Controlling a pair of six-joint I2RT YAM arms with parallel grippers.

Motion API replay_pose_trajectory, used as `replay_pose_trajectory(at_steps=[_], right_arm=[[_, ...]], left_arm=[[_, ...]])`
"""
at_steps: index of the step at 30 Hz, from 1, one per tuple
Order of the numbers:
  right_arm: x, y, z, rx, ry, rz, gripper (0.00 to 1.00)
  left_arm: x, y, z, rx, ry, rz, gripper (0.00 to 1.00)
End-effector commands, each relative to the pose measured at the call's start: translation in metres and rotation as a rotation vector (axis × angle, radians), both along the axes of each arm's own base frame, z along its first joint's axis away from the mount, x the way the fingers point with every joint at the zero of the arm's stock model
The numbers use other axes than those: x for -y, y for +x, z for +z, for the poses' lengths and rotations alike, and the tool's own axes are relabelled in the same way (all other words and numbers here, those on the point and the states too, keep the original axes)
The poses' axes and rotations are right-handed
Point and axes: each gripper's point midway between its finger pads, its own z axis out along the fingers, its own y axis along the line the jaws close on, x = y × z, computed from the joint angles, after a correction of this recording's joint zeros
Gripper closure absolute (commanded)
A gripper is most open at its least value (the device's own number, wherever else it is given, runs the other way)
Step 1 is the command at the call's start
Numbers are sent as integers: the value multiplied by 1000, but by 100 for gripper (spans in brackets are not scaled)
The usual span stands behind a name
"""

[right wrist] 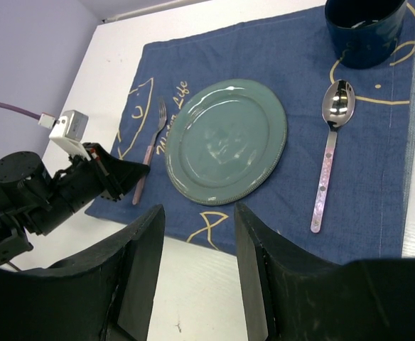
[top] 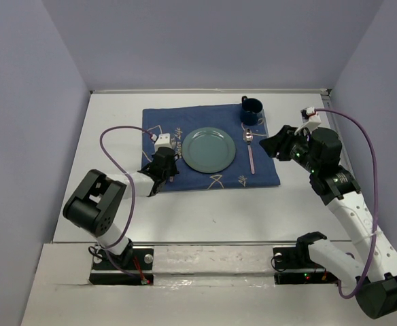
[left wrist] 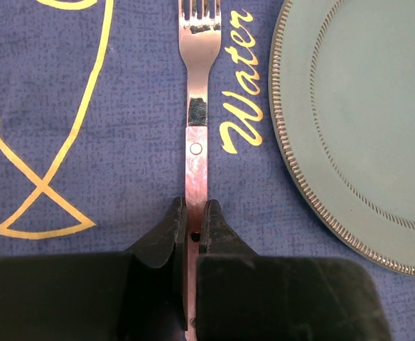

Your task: Set the dinner table for one person

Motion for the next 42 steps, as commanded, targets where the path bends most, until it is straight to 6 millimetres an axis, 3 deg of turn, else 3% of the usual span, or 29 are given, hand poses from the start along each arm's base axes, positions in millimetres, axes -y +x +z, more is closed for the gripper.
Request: replay_pose_trajectory(at_steps=[1, 5, 12, 13, 15, 17, 18, 19, 20, 21, 22, 24, 25, 27, 31, 34, 35, 37, 38, 42], right_arm=[[-3, 2, 16, 53, 30, 13, 51], [-3, 1, 19, 62, 33, 13, 50], [-2, 0, 24, 71, 35, 11, 50], [-2, 0, 25, 72, 35, 12, 50], [-2, 0, 28, 77, 37, 12, 49], [-1, -1, 35, 90, 34, 10, 48], [0, -1, 38, 95, 28, 7, 45], [1, -2, 48, 118, 29, 3, 39], [4, -4, 55, 139, 24, -7, 23], [6, -6, 62, 159, 25, -13, 1], [11, -9, 74, 191, 29, -35, 0], [15, -13, 88, 232, 31, -50, 0], [17, -15, 93, 244, 32, -61, 0], [22, -23, 104, 275, 42, -74, 0], [23, -35, 113, 317, 51, -57, 0], [18, -42, 106, 322, 53, -17, 0], [18, -43, 105, 328, 55, -17, 0], [21, -49, 100, 340, 58, -25, 0], [24, -50, 99, 348, 60, -44, 0], [37, -63, 108, 412, 74, -94, 0]], left_arm=[[7, 23, 24, 90, -26, 6, 99], [10, 22, 23, 86, -33, -5, 84], [-4, 21, 39, 108, -16, 64, 31], [-6, 21, 45, 117, -17, 76, 16], [-7, 18, 67, 156, -58, 90, 7], [-9, 15, 103, 234, -113, 99, 1], [-6, 9, 113, 251, -118, 93, 1], [-10, 4, 143, 321, -142, 112, 1], [-10, -2, 159, 343, -148, 112, 1], [-3, -10, 174, 370, -165, 96, 1], [-7, -21, 207, 441, -217, 104, 1], [-2, -38, 240, 491, -280, 62, 1], [-8, -51, 270, 551, -335, 55, 1], [-19, -74, 309, 615, -394, 32, 1], [-33, -109, 356, 701, -445, -43, 1], [-40, -124, 371, 710, -396, -92, 1], [-42, -126, 360, 671, -352, -101, 1], [-49, -133, 364, 672, -324, -101, 1], [-52, -134, 356, 655, -291, -101, 1], [-65, -139, 336, 656, -268, -64, 1]])
